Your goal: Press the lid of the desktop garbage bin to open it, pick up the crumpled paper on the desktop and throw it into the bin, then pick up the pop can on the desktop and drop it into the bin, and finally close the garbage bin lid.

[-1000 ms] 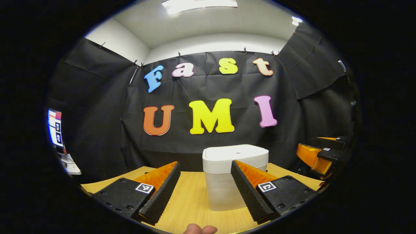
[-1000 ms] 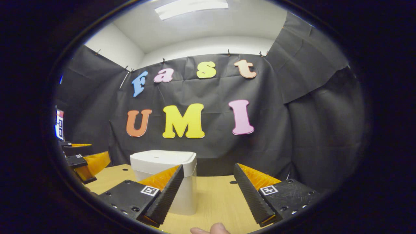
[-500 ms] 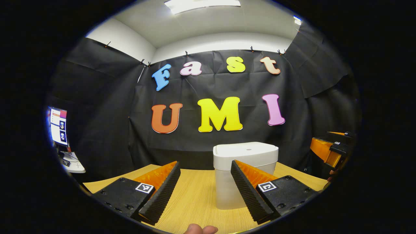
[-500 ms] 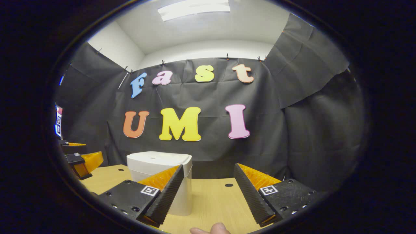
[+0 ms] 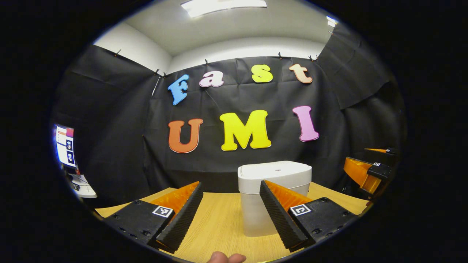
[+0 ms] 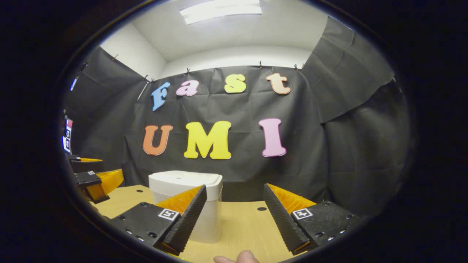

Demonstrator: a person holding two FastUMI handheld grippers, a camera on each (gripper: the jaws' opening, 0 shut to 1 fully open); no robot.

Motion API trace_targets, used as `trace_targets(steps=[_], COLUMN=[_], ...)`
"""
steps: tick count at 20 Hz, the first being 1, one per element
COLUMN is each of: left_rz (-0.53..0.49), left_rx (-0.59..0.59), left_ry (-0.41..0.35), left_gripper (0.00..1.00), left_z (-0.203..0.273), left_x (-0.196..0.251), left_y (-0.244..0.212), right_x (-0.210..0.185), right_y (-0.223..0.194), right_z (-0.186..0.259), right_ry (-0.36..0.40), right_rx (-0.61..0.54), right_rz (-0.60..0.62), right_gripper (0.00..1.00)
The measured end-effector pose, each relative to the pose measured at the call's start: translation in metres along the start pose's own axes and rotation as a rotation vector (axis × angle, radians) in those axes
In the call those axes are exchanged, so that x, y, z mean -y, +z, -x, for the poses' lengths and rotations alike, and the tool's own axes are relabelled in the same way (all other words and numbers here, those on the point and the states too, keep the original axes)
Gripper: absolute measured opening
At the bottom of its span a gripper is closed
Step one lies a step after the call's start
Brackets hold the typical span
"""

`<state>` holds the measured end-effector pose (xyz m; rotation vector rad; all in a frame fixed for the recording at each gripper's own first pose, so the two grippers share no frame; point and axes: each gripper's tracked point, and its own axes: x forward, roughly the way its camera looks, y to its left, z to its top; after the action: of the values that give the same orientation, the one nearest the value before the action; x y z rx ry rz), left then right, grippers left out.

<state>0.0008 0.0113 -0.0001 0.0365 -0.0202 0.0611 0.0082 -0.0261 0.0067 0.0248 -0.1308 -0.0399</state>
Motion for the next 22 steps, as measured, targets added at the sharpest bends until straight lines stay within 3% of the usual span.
trace_targets(steps=[22], left_rz=[-0.004], left_rx=[-0.026], left_ry=[-0.021], left_gripper=[1.00], left_z=[0.006], left_x=[0.008], left_y=[-0.003], right_x=[-0.002], right_y=[-0.001], right_z=[0.009], right_ry=[0.004], right_rx=[-0.001], right_rz=[-0.020], right_gripper=[0.96])
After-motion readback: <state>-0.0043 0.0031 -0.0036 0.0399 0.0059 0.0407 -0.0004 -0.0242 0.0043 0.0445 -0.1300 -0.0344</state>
